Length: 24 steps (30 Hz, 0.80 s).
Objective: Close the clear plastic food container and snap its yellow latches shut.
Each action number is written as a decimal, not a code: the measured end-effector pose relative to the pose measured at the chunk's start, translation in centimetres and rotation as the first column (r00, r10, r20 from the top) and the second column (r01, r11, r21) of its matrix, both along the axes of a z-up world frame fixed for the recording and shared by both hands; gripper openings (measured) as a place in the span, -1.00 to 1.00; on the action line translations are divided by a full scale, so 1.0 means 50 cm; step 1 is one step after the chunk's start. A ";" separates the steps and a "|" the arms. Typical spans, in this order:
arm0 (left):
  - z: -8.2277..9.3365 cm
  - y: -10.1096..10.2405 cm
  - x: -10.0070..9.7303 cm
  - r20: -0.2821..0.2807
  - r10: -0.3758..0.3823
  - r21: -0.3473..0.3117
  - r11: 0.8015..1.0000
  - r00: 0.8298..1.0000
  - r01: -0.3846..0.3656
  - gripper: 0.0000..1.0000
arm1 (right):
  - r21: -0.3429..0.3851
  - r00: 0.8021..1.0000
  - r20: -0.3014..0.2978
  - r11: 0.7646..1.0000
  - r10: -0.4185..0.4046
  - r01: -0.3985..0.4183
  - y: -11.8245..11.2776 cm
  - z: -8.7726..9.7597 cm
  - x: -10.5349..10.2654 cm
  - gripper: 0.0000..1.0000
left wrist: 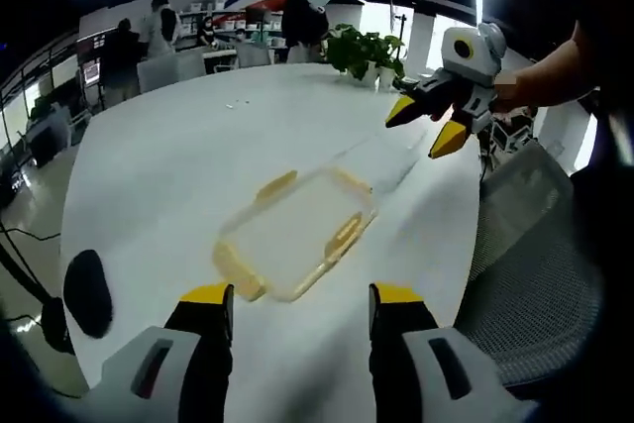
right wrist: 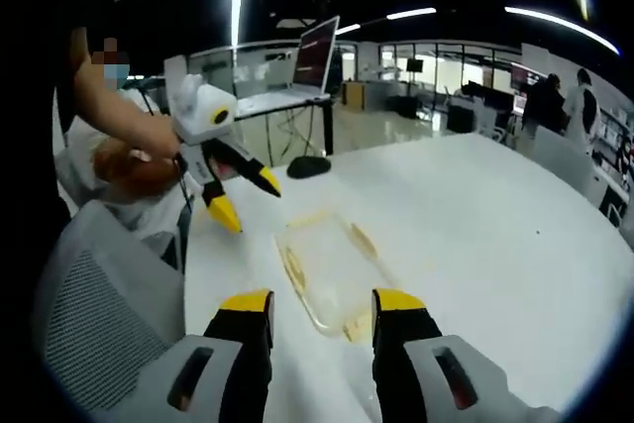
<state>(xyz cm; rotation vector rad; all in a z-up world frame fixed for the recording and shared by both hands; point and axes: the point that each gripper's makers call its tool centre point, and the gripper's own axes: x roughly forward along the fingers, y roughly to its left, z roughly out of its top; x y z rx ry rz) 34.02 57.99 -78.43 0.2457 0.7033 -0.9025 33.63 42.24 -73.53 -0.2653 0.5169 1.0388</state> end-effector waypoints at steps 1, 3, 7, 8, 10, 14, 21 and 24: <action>0.002 -0.001 0.004 -0.003 0.004 -0.010 1.000 1.000 -0.004 0.11 | -0.003 1.000 0.001 1.000 0.001 -0.001 0.000 -0.001 0.002 -0.23; 0.001 -0.002 0.006 0.007 -0.012 0.004 1.000 1.000 0.012 0.13 | -0.012 1.000 0.002 1.000 0.008 -0.008 0.001 -0.004 0.003 -0.24; -0.001 -0.002 0.007 0.005 -0.043 0.025 0.999 0.999 0.043 0.14 | -0.026 1.000 -0.001 1.000 0.012 -0.012 -0.002 -0.010 0.009 -0.24; -0.004 -0.002 0.007 0.003 -0.059 0.036 0.998 0.998 0.059 0.13 | -0.032 1.000 -0.003 0.999 0.016 -0.016 -0.003 -0.013 0.011 -0.24; -0.009 -0.001 0.010 0.003 -0.079 0.055 0.995 0.997 0.079 0.14 | -0.047 1.000 -0.003 0.998 0.031 -0.032 -0.001 -0.017 0.011 -0.24; -0.012 -0.004 0.016 0.006 -0.118 0.082 0.990 0.993 0.117 0.14 | -0.065 0.999 -0.003 0.997 0.052 -0.053 0.002 -0.021 0.018 -0.23; -0.023 -0.005 0.026 0.010 -0.193 0.149 0.970 0.981 0.189 0.16 | -0.104 0.997 -0.008 0.991 0.081 -0.082 0.000 -0.034 0.026 -0.22; -0.023 -0.004 0.028 0.011 -0.219 0.168 0.962 0.976 0.214 0.16 | -0.112 0.996 -0.011 0.990 0.089 -0.089 -0.002 -0.035 0.028 -0.22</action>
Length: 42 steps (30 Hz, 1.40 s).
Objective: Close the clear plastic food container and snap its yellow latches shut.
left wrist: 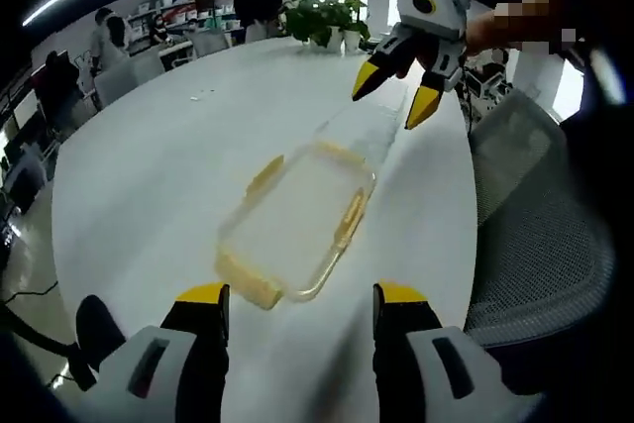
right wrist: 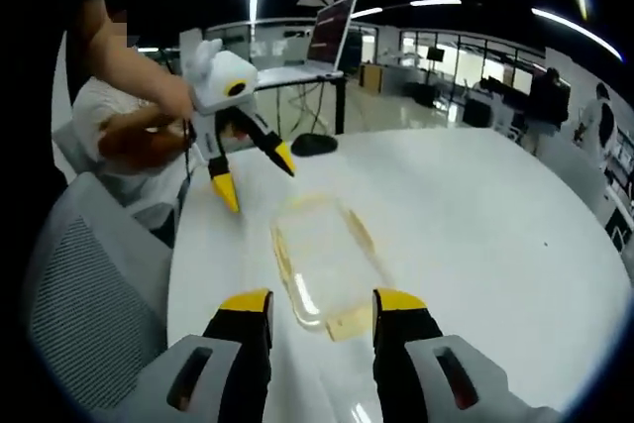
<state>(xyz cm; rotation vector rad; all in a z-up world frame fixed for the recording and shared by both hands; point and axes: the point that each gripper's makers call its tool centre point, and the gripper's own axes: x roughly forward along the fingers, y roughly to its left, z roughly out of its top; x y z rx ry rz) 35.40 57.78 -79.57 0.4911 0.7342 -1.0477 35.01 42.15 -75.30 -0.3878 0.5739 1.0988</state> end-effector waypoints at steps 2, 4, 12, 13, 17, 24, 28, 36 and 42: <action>-0.001 0.001 0.003 0.007 -0.019 0.014 1.000 1.000 0.019 0.16 | -0.009 1.000 -0.001 1.000 0.005 -0.005 -0.002 -0.003 0.003 -0.22; -0.006 0.002 0.007 0.009 -0.040 0.030 0.999 0.999 0.040 0.16 | -0.021 1.000 -0.011 1.000 0.013 -0.014 -0.002 -0.007 0.005 -0.25; -0.015 0.002 0.016 0.008 -0.089 0.076 0.993 0.996 0.088 0.17 | -0.060 0.999 -0.016 0.997 0.045 -0.046 0.005 -0.017 0.021 -0.29; -0.016 0.002 0.016 0.008 -0.098 0.079 0.992 0.995 0.097 0.17 | -0.063 0.999 -0.017 0.997 0.049 -0.050 0.005 -0.017 0.021 -0.29; -0.024 0.007 0.019 0.011 -0.139 0.116 0.984 0.990 0.137 0.18 | -0.071 0.998 -0.031 0.996 0.056 -0.058 0.006 -0.019 0.024 -0.28; -0.026 0.013 0.033 0.006 -0.174 0.145 0.975 0.985 0.171 0.18 | -0.111 0.995 -0.045 0.990 0.088 -0.092 0.004 -0.031 0.025 -0.26; -0.038 0.020 0.041 -0.014 -0.188 0.184 0.965 0.982 0.188 0.15 | -0.133 0.993 -0.053 0.985 0.102 -0.108 0.005 -0.042 0.028 -0.25; -0.049 0.022 0.047 -0.025 -0.233 0.219 0.947 0.972 0.233 0.12 | -0.173 0.992 -0.070 0.978 0.108 -0.118 -0.001 -0.061 0.038 -0.24; -0.055 0.022 0.057 -0.036 -0.277 0.245 0.929 0.960 0.277 0.08 | -0.201 0.990 -0.076 0.971 0.116 -0.129 0.000 -0.071 0.045 -0.24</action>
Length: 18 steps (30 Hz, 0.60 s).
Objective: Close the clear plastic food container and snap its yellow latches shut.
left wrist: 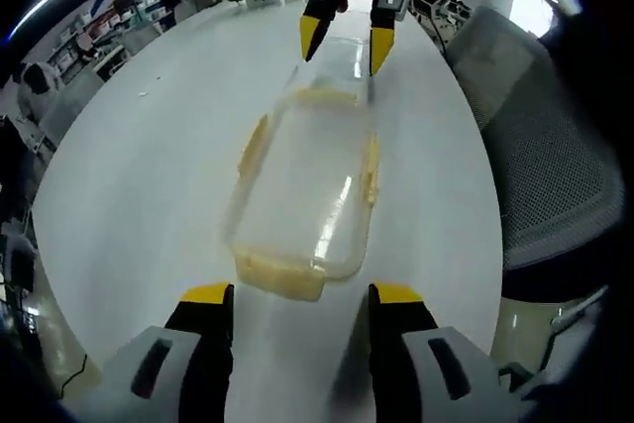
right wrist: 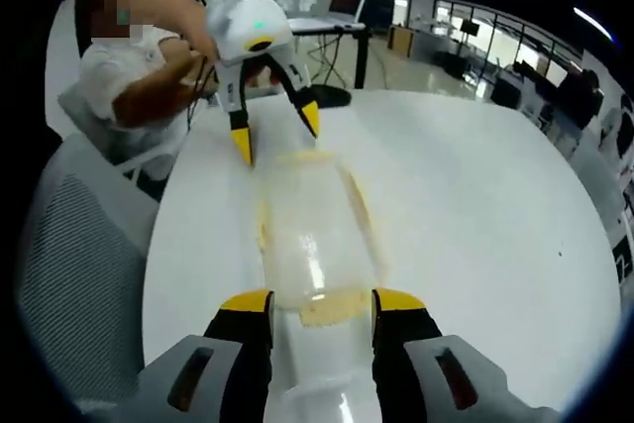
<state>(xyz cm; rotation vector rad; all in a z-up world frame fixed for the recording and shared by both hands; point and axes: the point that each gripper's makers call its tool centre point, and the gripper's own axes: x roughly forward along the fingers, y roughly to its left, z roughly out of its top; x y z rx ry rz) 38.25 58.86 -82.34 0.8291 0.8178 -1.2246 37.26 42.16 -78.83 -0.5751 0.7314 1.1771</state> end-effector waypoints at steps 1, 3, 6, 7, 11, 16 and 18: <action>-0.001 0.000 0.001 -0.003 -0.003 0.005 1.000 1.000 0.004 0.08 | -0.001 1.000 -0.001 1.000 0.001 -0.001 0.000 -0.001 0.000 -0.24; -0.004 -0.001 0.005 -0.003 -0.011 0.014 1.000 1.000 0.011 0.09 | -0.009 1.000 -0.006 1.000 0.007 -0.007 0.001 -0.005 0.002 -0.24; -0.005 -0.002 0.008 -0.003 -0.023 0.023 0.999 1.000 0.023 0.09 | -0.033 1.000 -0.009 0.999 0.018 -0.018 -0.003 -0.013 0.005 -0.23; -0.006 -0.002 0.009 -0.002 -0.027 0.026 0.999 1.000 0.027 0.09 | -0.041 1.000 -0.013 0.999 0.022 -0.022 -0.004 -0.016 0.005 -0.22; -0.011 -0.001 0.010 -0.009 -0.037 0.037 0.999 0.999 0.037 0.09 | -0.050 0.999 -0.026 0.998 0.039 -0.040 -0.005 -0.022 0.005 -0.21; -0.015 0.002 0.014 -0.009 -0.050 0.047 0.998 0.999 0.051 0.09 | -0.075 0.997 -0.051 0.996 0.050 -0.054 -0.003 -0.031 0.007 -0.18; -0.019 0.005 0.019 -0.007 -0.055 0.055 0.997 0.998 0.056 0.09 | -0.089 0.997 -0.046 0.994 0.064 -0.068 -0.003 -0.035 0.010 -0.17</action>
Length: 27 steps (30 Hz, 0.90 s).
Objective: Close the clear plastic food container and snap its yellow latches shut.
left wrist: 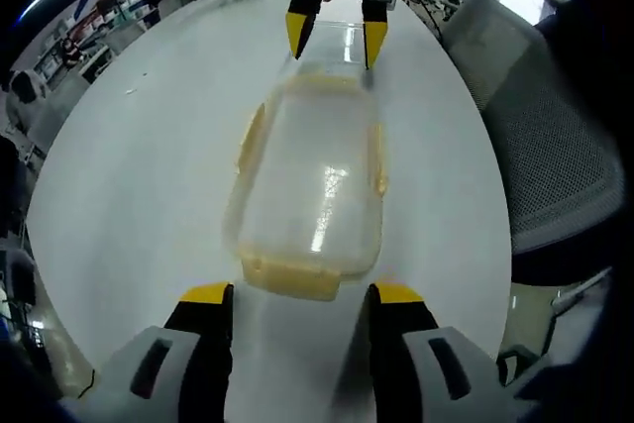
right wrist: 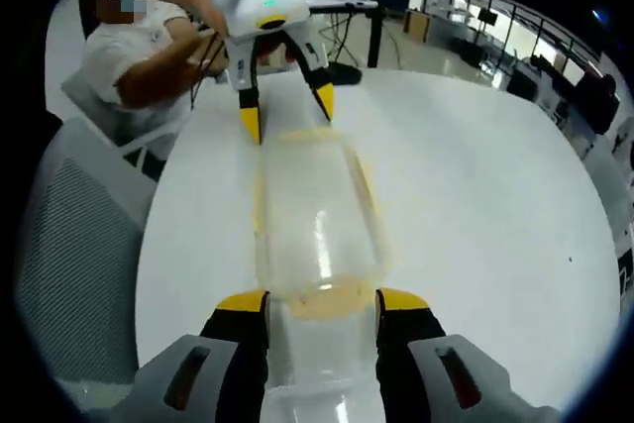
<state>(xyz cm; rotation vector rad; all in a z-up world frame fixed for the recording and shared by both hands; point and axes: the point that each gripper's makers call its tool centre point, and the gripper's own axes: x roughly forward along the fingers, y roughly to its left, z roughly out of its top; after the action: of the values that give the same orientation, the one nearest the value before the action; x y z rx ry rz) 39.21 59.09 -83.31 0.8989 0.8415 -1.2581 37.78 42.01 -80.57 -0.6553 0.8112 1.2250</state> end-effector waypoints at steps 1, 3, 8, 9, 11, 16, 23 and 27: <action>-0.002 0.001 0.002 0.002 -0.005 0.005 1.000 1.000 0.005 0.09 | -0.002 1.000 0.001 1.000 0.004 -0.004 0.000 -0.001 0.000 -0.17; -0.001 0.000 0.006 -0.005 0.003 0.000 1.000 1.000 -0.003 0.08 | -0.013 1.000 -0.004 1.000 0.007 -0.007 0.001 -0.006 0.003 -0.17; -0.001 -0.008 0.015 -0.005 -0.016 0.010 1.000 1.000 0.016 0.07 | -0.038 0.999 -0.026 0.999 0.021 -0.022 0.003 -0.017 0.003 -0.14; -0.001 -0.009 0.017 -0.004 -0.020 0.012 1.000 1.000 0.020 0.07 | -0.043 0.999 -0.027 0.999 0.028 -0.029 0.003 -0.019 0.003 -0.13; -0.003 -0.010 0.016 -0.018 -0.032 0.018 0.999 0.999 0.033 0.05 | -0.052 0.999 -0.040 0.998 0.035 -0.037 0.003 -0.022 0.002 -0.13; -0.005 -0.012 0.003 -0.055 -0.085 0.037 0.996 0.995 0.087 -0.05 | -0.078 0.997 -0.054 0.995 0.055 -0.059 0.001 -0.031 0.000 -0.13; -0.009 -0.015 -0.001 -0.086 -0.110 0.069 0.991 0.990 0.116 -0.06 | -0.112 0.994 -0.069 0.990 0.082 -0.089 0.000 -0.044 -0.001 -0.13; -0.010 -0.015 0.000 -0.092 -0.125 0.089 0.987 0.988 0.134 -0.06 | -0.149 0.991 -0.079 0.982 0.104 -0.115 -0.003 -0.057 0.000 -0.14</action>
<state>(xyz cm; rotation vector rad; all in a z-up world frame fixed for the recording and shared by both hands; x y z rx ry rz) 39.20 58.33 -83.81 0.9940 0.9289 -1.3872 37.78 41.88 -83.41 -0.7938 0.9461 1.3002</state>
